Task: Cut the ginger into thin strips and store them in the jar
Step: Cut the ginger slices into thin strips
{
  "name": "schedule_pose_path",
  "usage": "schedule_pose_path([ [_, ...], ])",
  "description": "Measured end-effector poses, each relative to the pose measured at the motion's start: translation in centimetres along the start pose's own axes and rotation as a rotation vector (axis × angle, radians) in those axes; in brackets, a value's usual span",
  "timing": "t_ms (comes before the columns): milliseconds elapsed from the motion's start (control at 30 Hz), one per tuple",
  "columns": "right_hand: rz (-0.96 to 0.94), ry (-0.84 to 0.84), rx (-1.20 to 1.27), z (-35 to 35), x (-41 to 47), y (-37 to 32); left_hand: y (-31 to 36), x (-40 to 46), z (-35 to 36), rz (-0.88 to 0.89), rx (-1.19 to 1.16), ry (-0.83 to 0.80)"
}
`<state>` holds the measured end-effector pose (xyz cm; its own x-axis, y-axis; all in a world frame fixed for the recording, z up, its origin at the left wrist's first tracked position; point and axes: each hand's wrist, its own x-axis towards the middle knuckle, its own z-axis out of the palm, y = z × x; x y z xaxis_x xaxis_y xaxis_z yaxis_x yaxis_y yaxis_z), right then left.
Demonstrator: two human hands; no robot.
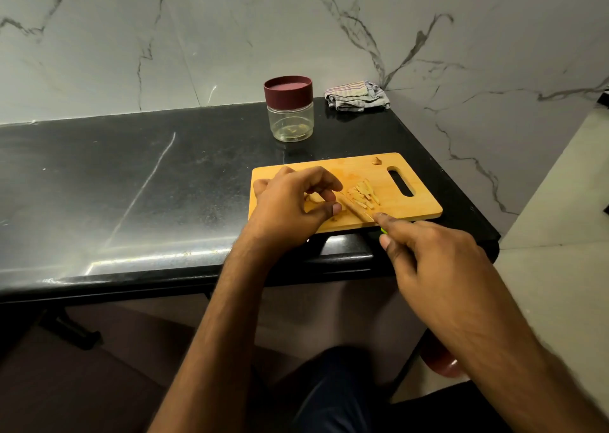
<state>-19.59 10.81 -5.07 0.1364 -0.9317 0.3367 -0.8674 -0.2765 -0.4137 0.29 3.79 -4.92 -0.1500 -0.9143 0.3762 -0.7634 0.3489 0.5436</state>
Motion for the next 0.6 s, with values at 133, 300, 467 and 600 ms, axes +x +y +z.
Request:
schedule_pose_path([
  [133, 0.028, -0.019, 0.071, -0.01, 0.09, -0.14, -0.29, 0.01, 0.12, -0.033, -0.064, 0.042],
  [300, 0.013, -0.04, 0.106, 0.1, -0.18, -0.75, 0.28, -0.09, -0.15, -0.044, -0.02, 0.023],
  [467, 0.004, -0.043, 0.123, -0.04, -0.17, -0.62, 0.4, -0.03, -0.25, -0.051, -0.024, 0.0],
  [600, 0.01, -0.044, 0.148, -0.23, -0.36, -0.4, 0.52, 0.0, -0.36, -0.062, 0.016, -0.003],
])
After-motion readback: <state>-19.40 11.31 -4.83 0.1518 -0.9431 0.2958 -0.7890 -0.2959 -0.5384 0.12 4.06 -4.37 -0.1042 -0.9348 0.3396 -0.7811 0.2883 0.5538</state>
